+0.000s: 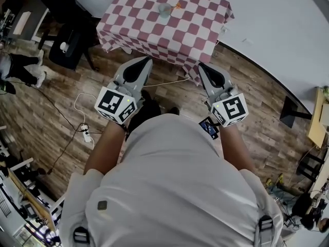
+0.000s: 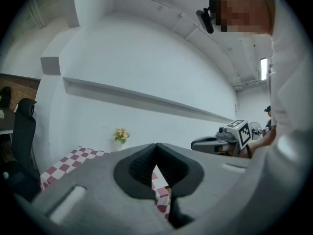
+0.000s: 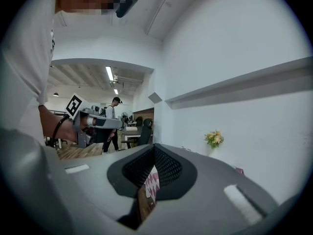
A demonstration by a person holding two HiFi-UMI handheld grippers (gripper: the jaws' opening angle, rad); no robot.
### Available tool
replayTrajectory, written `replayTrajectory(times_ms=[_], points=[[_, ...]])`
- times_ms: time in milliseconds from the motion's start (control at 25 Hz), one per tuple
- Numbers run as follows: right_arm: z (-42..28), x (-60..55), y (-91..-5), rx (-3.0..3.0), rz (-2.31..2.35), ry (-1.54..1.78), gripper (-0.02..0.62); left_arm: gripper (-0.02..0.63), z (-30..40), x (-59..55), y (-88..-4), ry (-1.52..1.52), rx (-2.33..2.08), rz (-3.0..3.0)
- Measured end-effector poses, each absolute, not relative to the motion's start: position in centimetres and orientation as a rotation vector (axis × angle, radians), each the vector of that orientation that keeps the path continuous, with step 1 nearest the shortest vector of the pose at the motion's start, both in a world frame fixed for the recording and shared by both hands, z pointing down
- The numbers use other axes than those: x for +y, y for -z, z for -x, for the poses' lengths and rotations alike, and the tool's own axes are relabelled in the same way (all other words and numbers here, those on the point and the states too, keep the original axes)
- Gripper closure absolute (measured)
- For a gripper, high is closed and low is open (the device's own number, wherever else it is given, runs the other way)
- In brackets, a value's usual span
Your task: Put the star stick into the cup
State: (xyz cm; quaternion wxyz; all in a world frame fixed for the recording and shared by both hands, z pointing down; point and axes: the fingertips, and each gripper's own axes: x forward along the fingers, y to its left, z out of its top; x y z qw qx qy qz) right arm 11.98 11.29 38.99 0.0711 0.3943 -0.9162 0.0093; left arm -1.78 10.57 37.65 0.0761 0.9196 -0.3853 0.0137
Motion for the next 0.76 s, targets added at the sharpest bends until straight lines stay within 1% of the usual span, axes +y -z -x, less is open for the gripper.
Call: replayTrajectory(times_ms=[760], points=[[-12.3, 15.4, -38.1, -2.784, -1.131, 0.001, 0.586, 0.603, 0.4, 15.0, -37.1, 0.028, -1.156, -2.734]])
